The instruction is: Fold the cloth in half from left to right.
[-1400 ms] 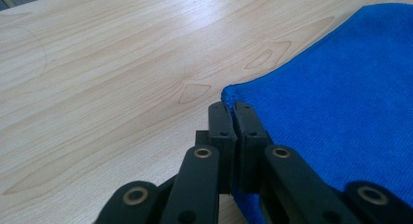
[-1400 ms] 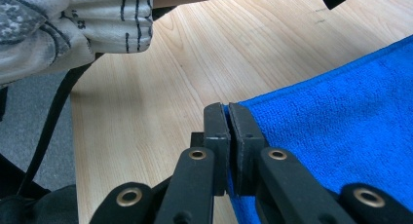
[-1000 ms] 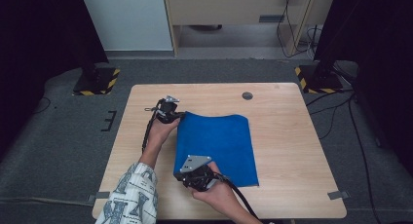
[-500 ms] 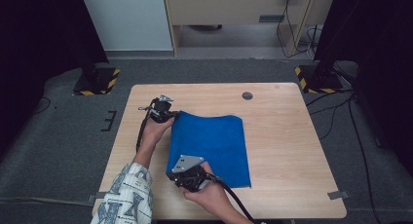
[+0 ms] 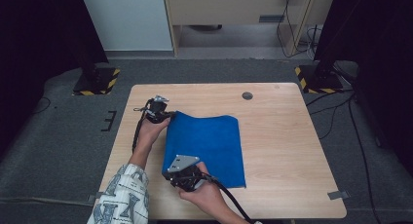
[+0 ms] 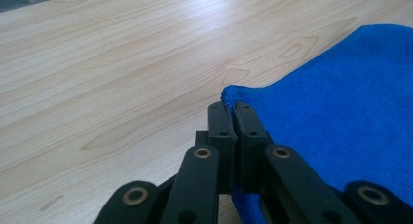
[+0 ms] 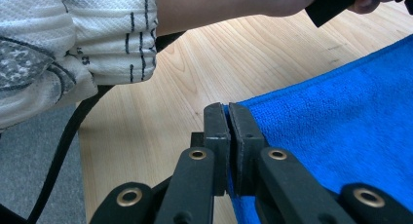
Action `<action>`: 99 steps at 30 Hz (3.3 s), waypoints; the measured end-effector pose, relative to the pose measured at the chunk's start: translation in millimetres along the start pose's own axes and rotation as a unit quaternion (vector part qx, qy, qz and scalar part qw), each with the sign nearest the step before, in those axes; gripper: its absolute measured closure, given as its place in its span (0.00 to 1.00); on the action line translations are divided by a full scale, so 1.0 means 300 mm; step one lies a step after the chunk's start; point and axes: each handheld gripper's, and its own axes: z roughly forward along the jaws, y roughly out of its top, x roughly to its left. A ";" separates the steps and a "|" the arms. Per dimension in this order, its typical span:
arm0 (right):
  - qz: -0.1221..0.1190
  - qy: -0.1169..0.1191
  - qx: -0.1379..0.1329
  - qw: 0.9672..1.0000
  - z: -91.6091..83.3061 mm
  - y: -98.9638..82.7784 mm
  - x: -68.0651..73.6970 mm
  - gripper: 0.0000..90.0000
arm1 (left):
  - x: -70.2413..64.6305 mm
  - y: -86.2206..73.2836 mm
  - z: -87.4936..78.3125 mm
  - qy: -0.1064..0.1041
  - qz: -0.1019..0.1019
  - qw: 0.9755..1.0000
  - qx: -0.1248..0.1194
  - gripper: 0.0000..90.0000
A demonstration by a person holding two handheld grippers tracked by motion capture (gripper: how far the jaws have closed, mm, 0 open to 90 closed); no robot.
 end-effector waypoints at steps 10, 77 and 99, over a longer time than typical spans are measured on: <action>0.007 -0.016 0.000 1.000 -0.081 -0.059 -0.033 0.97 | -0.088 0.038 0.064 -0.001 0.004 1.000 0.005 0.97; 0.053 -0.081 0.008 0.995 -0.400 -0.277 -0.181 0.97 | -0.426 0.168 0.241 -0.040 0.009 0.999 -0.028 0.97; 0.071 -0.095 0.033 0.992 -0.428 -0.337 -0.213 0.90 | -0.479 0.180 0.311 -0.059 0.000 0.998 -0.016 0.91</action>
